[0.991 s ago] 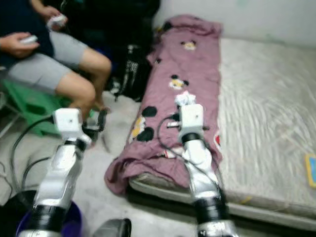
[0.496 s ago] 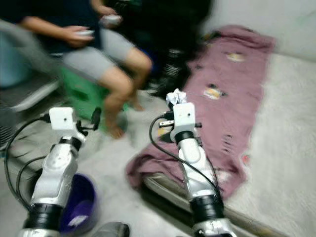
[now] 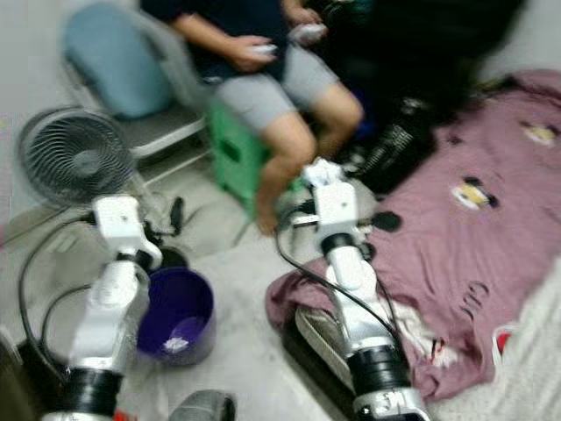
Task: Clean up the room
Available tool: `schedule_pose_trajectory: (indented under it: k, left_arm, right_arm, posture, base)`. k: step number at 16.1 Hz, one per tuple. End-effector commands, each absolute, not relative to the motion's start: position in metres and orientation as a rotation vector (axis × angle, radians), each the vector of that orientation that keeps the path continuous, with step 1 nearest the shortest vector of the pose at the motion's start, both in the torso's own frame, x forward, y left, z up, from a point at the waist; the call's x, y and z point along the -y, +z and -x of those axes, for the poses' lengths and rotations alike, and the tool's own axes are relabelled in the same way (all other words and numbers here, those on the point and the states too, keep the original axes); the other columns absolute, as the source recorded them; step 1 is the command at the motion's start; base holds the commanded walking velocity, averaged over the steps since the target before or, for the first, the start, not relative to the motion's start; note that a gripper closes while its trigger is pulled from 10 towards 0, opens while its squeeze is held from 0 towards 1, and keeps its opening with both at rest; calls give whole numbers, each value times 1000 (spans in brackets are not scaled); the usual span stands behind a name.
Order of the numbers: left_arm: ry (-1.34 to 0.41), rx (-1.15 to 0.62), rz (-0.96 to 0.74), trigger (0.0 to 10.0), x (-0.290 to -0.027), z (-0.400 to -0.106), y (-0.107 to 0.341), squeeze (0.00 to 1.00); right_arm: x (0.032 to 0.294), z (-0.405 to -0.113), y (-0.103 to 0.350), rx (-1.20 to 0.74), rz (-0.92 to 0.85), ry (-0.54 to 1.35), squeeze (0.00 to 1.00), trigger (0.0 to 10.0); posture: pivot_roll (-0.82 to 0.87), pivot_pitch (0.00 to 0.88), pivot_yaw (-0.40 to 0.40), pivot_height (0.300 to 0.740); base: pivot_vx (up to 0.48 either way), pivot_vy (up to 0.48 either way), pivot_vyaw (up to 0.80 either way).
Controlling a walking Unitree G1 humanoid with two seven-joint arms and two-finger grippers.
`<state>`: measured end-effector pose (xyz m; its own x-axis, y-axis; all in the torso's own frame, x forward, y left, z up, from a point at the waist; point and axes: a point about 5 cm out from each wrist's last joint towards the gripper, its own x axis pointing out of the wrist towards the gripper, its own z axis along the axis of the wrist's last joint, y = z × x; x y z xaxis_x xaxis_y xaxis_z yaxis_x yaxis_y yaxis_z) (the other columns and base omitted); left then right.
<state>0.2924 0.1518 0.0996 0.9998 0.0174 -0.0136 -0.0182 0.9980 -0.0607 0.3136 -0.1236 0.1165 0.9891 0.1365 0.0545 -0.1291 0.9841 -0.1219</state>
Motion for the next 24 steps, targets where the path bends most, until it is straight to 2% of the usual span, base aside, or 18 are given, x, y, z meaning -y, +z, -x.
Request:
schedule_pose_trajectory:
  k: [1, 6, 10, 15, 21, 24]
  left_arm:
    - [59, -2, 47, 10000, -161, -291, 103, 0]
    - [150, 4, 56, 10000, -175, -280, 101, 0]
    - [134, 3, 57, 10000, -174, -283, 102, 0]
    - [53, 0, 54, 10000, -161, -297, 106, 0]
    - [36, 3, 40, 10000, -161, -298, 107, 0]
    - [26, 8, 62, 10000, -161, -298, 108, 0]
  right_arm:
    - [113, -316, 118, 67, 106, 174, 0, 10000]
    - [95, -324, 118, 62, 104, 257, 0, 10000]
    - [95, -323, 118, 72, 115, 250, 0, 10000]
    - [107, -321, 118, 83, 111, 185, 0, 10000]
    - [104, -321, 118, 83, 98, 188, 0, 10000]
    - [104, -322, 118, 81, 103, 193, 0, 10000]
  posture:
    - [138, 0, -21, 740]
    - [192, 0, -84, 740]
    - [162, 0, -48, 740]
    - [115, 0, 3, 740]
    - [126, 0, -1, 740]
    - [126, 0, -6, 740]
  base:
    - [0, 0, 800]
    - [0, 0, 668]
    - [0, 0, 763]
    - [0, 0, 794]
    - [0, 0, 739]
    - [0, 0, 0]
